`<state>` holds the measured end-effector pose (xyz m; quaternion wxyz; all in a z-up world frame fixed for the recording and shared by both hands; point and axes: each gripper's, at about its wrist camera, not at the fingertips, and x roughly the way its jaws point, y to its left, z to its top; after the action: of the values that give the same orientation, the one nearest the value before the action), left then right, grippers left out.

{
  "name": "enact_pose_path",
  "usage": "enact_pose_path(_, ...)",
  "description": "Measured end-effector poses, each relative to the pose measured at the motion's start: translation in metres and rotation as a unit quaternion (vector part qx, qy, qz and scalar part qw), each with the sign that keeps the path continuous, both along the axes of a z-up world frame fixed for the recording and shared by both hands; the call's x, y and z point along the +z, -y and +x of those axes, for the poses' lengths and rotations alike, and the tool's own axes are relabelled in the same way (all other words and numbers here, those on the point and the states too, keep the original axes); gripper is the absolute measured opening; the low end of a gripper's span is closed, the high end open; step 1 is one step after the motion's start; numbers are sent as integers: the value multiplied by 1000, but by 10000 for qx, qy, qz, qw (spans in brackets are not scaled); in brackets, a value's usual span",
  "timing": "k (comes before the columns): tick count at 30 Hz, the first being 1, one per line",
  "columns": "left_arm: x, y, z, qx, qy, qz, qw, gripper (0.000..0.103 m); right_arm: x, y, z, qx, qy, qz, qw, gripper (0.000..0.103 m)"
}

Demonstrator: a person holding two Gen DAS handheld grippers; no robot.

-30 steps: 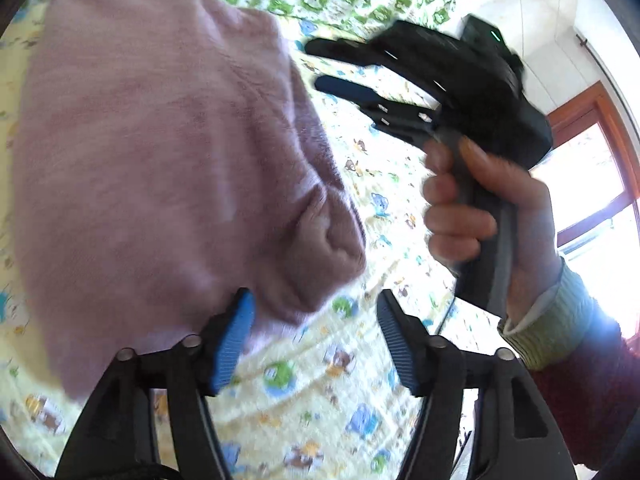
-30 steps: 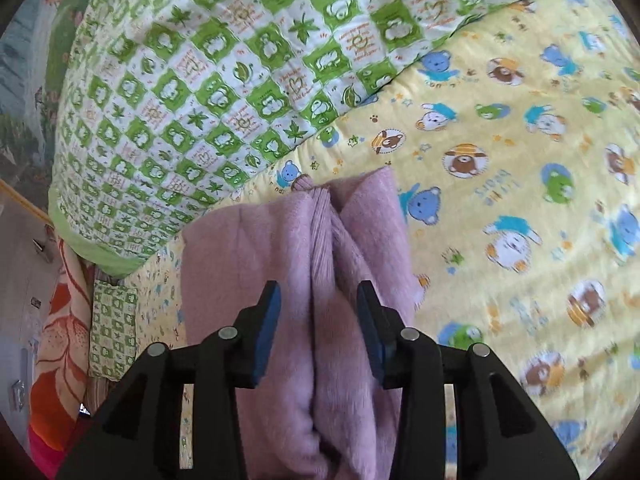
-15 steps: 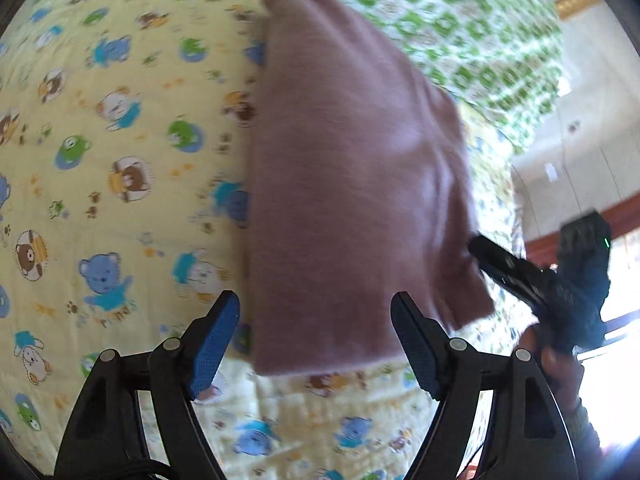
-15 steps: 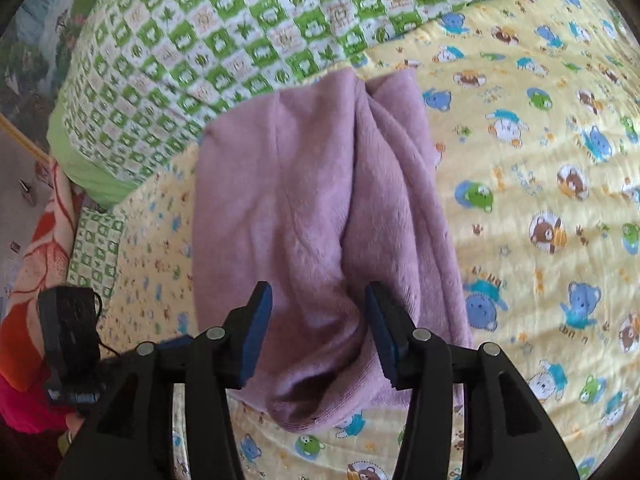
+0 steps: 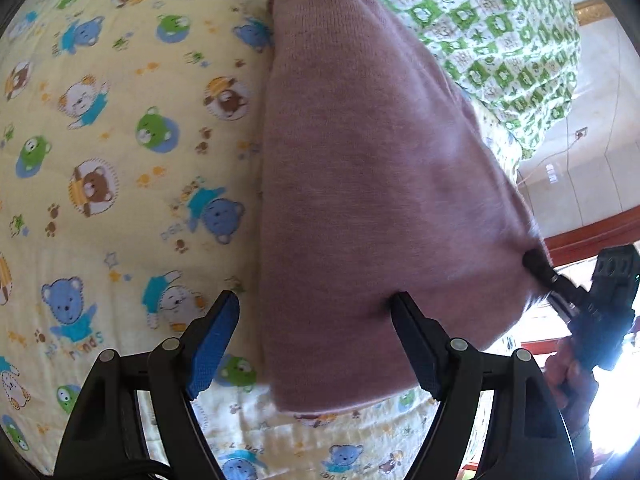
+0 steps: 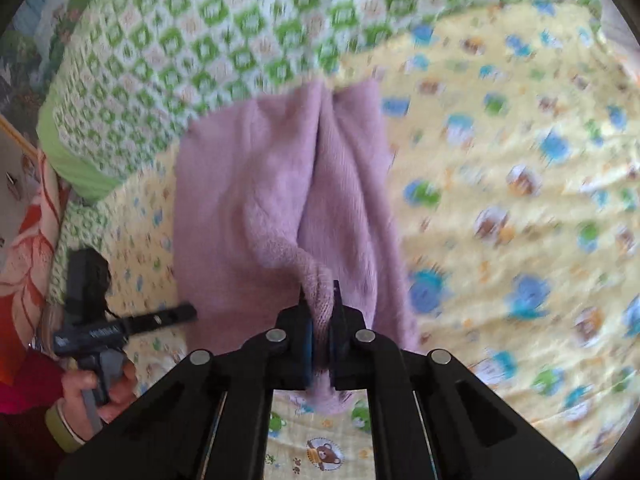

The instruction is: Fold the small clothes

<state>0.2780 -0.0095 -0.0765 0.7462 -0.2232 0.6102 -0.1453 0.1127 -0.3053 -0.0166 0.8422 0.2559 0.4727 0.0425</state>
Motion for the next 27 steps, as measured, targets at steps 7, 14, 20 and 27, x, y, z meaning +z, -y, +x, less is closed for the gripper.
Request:
enact_pose_path(7, -19, 22, -2, -227, -181, 213, 9994, 79, -26, 16, -2, 57, -363, -388, 9986, 6)
enact_pose_path(14, -23, 21, -4, -276, -294, 122, 9991, 79, -57, 16, -12, -152, -452, -11, 9989, 16)
enact_pose_path(20, -7, -2, 9, -194, -164, 1, 9997, 79, -31, 22, -16, -224, -429, -265, 9985, 35)
enact_pose_path(27, 15, -36, 65, 338, 41, -176, 9993, 81, -8, 19, 9, -293, -29, -5, 9996, 52)
